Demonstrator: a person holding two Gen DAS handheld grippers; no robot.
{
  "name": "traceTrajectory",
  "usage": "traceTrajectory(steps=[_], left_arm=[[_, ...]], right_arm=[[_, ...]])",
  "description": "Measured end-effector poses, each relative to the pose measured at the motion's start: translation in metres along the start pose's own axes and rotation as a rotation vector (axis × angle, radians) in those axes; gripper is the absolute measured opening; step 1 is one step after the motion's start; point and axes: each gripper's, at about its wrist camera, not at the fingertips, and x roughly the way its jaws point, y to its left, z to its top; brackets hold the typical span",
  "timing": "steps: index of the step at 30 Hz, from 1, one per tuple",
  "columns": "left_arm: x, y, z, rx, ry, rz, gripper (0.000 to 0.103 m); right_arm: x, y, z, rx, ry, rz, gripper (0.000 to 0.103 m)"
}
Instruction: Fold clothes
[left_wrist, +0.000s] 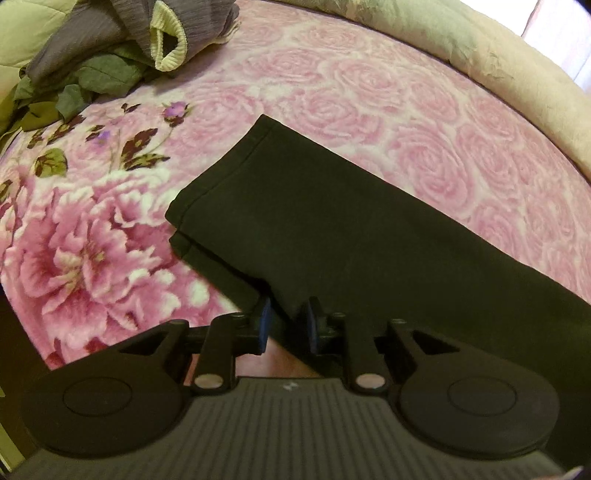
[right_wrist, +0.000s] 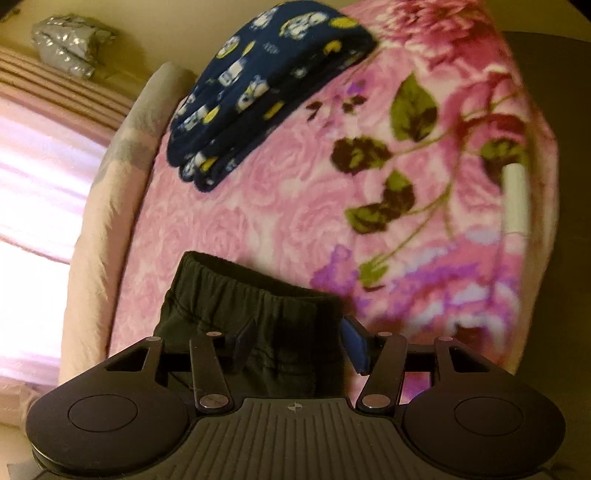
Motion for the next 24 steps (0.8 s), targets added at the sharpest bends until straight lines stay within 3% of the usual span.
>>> traceTrajectory(steps=[1, 2, 7, 8, 11, 16, 21, 24], left_arm=[[-0.002, -0.003, 0.000, 0.008, 0.002, 0.000, 0.016], [-0.004, -0.006, 0.001, 0.017, 0.001, -0.009, 0.016], [-0.012, -0.034, 0.002, 0.086, -0.002, -0.066, 0.015], [-0.013, -0.042, 0.002, 0.109, -0.003, -0.080, 0.015], [-0.020, -0.073, 0.002, 0.203, -0.022, -0.145, 0.015], [-0.023, -0.143, 0.007, 0.353, -0.012, -0.334, 0.015], [-0.010, -0.232, 0.015, 0.473, 0.052, -0.590, 0.019], [-0.001, -0.286, 0.017, 0.552, 0.097, -0.724, 0.028]], right_arm=[[0.000, 0.001, -0.001, -0.010, -0.005, -0.001, 0.026], [0.001, 0.002, -0.001, -0.020, -0.011, -0.003, 0.015], [0.012, 0.001, -0.007, -0.073, -0.013, -0.049, 0.013], [0.018, -0.002, -0.008, -0.082, 0.000, -0.074, 0.018], [0.020, 0.009, 0.002, -0.101, 0.010, -0.124, 0.068], [-0.008, 0.042, 0.019, -0.292, -0.047, -0.193, 0.069], [0.015, 0.074, 0.054, -0.341, 0.014, 0.031, 0.069], [0.056, 0.084, 0.076, -0.351, 0.130, 0.134, 0.069]])
